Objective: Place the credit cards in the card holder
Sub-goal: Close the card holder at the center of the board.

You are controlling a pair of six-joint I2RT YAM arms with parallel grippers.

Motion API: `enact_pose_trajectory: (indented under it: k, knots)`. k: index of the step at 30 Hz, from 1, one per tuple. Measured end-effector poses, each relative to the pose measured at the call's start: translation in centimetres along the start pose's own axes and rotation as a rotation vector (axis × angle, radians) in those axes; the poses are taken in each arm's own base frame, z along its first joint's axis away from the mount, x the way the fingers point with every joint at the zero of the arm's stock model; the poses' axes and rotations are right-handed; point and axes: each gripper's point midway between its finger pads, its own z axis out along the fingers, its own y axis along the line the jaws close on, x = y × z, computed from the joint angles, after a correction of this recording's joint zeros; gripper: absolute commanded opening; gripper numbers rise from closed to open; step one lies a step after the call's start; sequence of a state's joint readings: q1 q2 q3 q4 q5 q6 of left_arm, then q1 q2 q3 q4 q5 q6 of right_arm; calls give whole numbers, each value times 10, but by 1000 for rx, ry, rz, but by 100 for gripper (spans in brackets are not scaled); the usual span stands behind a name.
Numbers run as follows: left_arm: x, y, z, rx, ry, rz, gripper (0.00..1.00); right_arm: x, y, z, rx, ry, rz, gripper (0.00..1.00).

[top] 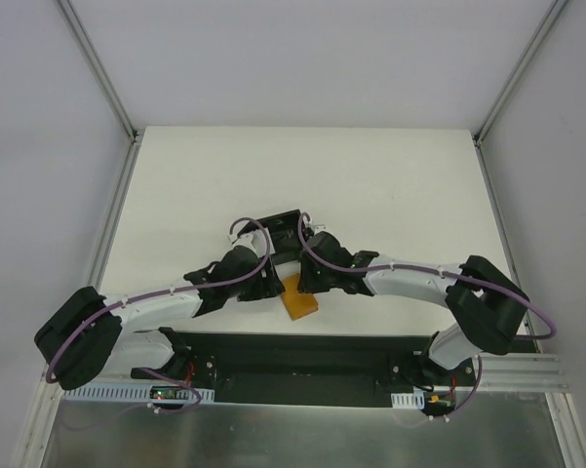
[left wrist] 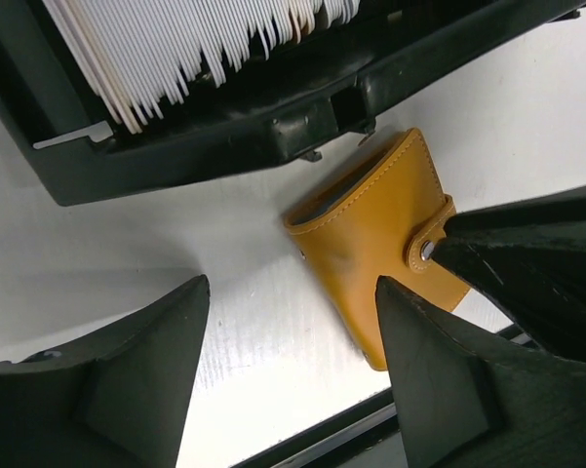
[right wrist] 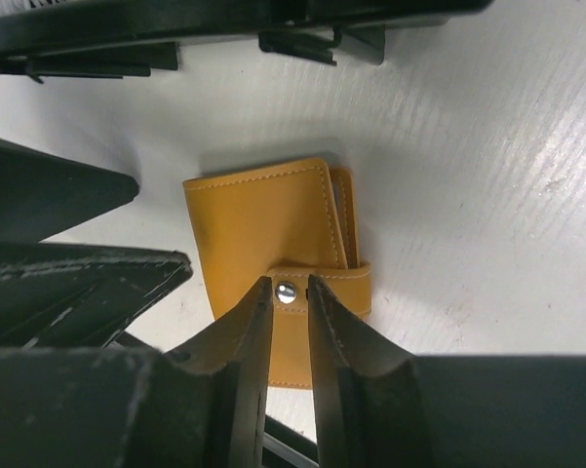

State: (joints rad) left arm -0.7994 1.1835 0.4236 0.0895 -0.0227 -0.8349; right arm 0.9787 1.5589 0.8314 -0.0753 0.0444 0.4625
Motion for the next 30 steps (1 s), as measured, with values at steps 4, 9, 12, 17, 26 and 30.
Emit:
enact_pose_trajectory:
  k: [4, 9, 12, 17, 26, 30]
  knots:
    - [0, -4, 4, 10, 4, -18, 63, -2, 3, -8, -10, -7, -3, 21]
    - [1, -10, 9, 24, 10, -19, 59, 2, 3, -10, -5, 7, -7, 21]
    - [1, -12, 12, 27, 11, -26, 53, 6, 3, -8, -3, 19, -11, 20]
    - [2, -11, 14, 24, 14, -35, 46, 9, 4, 1, 8, 45, -13, 20]
    - [2, -13, 19, 22, 22, -38, 42, 7, 6, 6, 86, 87, -34, 17]
    - [0, -14, 21, 21, 20, -38, 40, 8, 5, 7, 147, 104, -61, 15]
